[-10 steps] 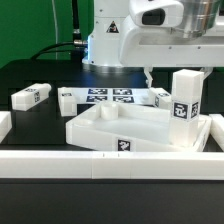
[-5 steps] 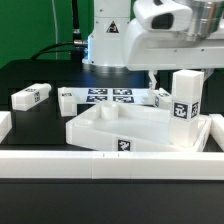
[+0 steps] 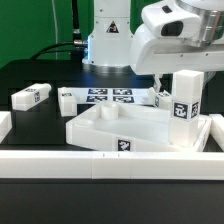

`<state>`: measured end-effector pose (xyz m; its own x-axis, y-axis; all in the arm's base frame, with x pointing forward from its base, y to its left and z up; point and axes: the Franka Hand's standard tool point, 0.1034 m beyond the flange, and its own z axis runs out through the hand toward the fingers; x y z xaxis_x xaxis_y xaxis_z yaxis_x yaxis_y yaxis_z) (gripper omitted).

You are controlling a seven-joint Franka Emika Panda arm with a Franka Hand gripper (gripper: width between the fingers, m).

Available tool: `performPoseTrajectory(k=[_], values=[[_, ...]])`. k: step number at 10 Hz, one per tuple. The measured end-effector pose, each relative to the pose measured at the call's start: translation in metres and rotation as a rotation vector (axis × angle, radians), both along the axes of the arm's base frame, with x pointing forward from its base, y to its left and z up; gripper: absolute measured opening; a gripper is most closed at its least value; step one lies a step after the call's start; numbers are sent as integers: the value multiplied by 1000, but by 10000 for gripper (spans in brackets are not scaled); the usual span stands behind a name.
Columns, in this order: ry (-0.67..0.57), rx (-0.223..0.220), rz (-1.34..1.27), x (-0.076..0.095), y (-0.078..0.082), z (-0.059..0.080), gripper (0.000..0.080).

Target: Assemble desk

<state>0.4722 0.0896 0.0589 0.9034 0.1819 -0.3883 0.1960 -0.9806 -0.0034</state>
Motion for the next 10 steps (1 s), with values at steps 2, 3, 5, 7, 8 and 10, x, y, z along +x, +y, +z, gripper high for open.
performPoseTrajectory(k=[2,3,5,7,8,10], values=[[158,-56,4,-10,-1,-1,649],[186,-66,8,-11,0,-5,649],[280,-85,2,-20,-7,-7,649],[405,-115,-7,-23,-9,-9,649],[381,-111,-5,-19,-8,-12,649],[374,-109,-1,-29,-8,-22,649]])
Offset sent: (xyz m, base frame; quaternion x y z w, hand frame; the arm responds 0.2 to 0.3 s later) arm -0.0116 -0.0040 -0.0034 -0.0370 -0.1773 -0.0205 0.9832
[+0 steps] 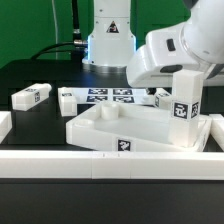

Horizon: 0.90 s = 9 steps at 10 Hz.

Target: Assemble desk

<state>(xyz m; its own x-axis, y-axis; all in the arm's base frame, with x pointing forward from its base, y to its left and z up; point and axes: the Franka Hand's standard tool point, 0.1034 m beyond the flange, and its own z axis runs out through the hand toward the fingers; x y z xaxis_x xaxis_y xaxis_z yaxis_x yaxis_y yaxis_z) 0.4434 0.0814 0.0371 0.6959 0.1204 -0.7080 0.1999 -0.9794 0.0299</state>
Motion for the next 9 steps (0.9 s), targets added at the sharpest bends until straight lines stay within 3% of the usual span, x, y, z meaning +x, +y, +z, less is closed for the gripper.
performPoseTrajectory(k=[4,5,8,9], values=[[23,-6,-4,-5,-2,-3,649],[121,-28,-10,-14,-4,0,649],[302,-73,-12,-16,-4,-4,649],[293,-72,-7,-10,-1,-7,649]])
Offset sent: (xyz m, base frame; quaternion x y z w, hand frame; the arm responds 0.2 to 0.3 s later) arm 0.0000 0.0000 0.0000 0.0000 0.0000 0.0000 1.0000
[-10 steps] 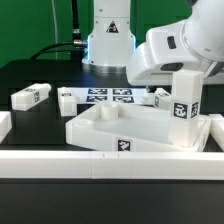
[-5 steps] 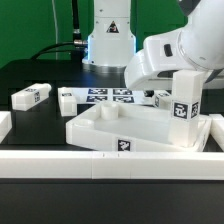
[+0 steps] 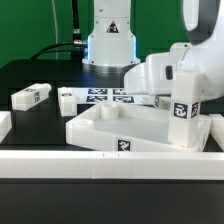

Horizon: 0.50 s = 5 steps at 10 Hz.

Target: Assemble desk

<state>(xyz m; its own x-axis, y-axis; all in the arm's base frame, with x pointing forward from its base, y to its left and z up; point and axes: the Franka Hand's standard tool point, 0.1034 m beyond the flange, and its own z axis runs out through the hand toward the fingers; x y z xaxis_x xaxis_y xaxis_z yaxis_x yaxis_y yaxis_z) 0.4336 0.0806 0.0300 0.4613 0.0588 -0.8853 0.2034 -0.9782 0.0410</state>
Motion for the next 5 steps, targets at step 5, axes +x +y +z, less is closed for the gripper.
performPoseTrajectory(k=[5], values=[[-16,5,-4,3,0,-1,649]])
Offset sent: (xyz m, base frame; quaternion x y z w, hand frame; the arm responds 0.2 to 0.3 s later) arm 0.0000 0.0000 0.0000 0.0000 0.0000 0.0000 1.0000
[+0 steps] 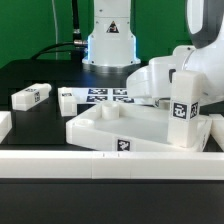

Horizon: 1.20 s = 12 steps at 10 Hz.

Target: Assemble desk

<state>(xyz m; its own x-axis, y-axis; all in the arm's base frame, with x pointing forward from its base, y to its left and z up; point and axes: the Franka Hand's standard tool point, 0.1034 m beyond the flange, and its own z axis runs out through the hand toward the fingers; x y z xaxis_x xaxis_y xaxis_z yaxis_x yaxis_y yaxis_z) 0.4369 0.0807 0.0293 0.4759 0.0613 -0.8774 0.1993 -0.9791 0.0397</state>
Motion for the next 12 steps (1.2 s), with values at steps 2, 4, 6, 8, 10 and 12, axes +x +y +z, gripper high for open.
performPoseTrajectory(k=[2,4,6,8,10,12], values=[[-30,1,0,5,2,-5,649],[-46,-6,-3,6,4,-12,649],[-47,-6,-2,6,4,-15,649],[-46,-7,-2,5,4,-16,649],[-47,-11,-4,5,5,-16,557],[-46,-13,-5,5,5,-16,421]])
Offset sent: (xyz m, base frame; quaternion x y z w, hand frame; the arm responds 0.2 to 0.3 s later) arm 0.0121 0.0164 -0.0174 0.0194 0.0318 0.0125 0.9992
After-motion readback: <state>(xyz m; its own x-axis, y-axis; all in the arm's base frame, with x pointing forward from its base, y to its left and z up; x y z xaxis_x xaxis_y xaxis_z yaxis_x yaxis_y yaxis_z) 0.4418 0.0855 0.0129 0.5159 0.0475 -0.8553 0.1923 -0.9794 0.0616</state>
